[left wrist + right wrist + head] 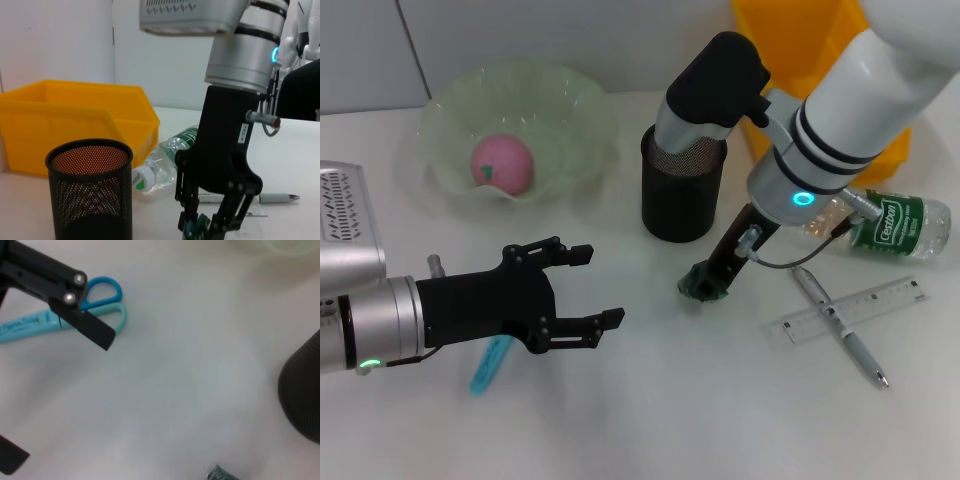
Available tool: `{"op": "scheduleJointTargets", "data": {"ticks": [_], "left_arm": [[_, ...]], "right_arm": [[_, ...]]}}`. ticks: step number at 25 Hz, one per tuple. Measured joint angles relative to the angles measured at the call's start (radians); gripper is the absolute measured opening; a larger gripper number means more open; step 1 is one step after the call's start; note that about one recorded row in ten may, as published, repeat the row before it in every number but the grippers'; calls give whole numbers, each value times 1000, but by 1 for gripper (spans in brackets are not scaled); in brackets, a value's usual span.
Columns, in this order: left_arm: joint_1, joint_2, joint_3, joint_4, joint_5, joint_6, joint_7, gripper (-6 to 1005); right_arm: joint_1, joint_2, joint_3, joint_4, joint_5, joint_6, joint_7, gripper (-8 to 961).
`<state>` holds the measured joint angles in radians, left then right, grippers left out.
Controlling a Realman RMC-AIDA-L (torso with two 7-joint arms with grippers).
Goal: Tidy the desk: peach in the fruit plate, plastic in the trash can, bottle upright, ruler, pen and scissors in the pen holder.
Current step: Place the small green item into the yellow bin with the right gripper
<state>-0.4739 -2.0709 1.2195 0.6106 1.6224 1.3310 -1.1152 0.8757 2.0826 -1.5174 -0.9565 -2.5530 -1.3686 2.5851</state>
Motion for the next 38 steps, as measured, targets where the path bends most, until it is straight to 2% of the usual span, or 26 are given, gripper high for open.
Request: {"op": "scheduleJointTargets", "data": {"ticks": [8, 11, 18, 21, 29, 33, 36, 38], "left_arm": [[0, 0, 0, 0, -1, -1, 0, 863], [0, 0, 0, 0, -1, -1, 0, 863], [0, 0, 0, 0, -7, 0, 1, 862], [0, 0, 0, 0, -7, 3, 1, 862], [0, 0, 0, 0, -7, 1, 9, 862], [0, 0, 0, 0, -7, 1, 11, 862], [1, 0, 0, 0, -7, 1, 11, 862], [2, 0, 0, 0, -7, 1, 11, 862]], "right_arm": [[-51, -3, 71, -144, -49, -92, 20, 393], [-94, -3, 152, -301, -134, -157, 49, 394], [-140, -6, 295, -482, -199, -188, 50, 397], [-148, -7, 352, -552, -291, -156, 48, 398], [-152, -7, 370, -554, -364, -41, 49, 401], [-153, -8, 369, -482, -366, 63, 44, 402], [-139, -11, 367, -371, -367, 165, 33, 403], [-135, -12, 367, -347, -367, 185, 33, 404]]}}
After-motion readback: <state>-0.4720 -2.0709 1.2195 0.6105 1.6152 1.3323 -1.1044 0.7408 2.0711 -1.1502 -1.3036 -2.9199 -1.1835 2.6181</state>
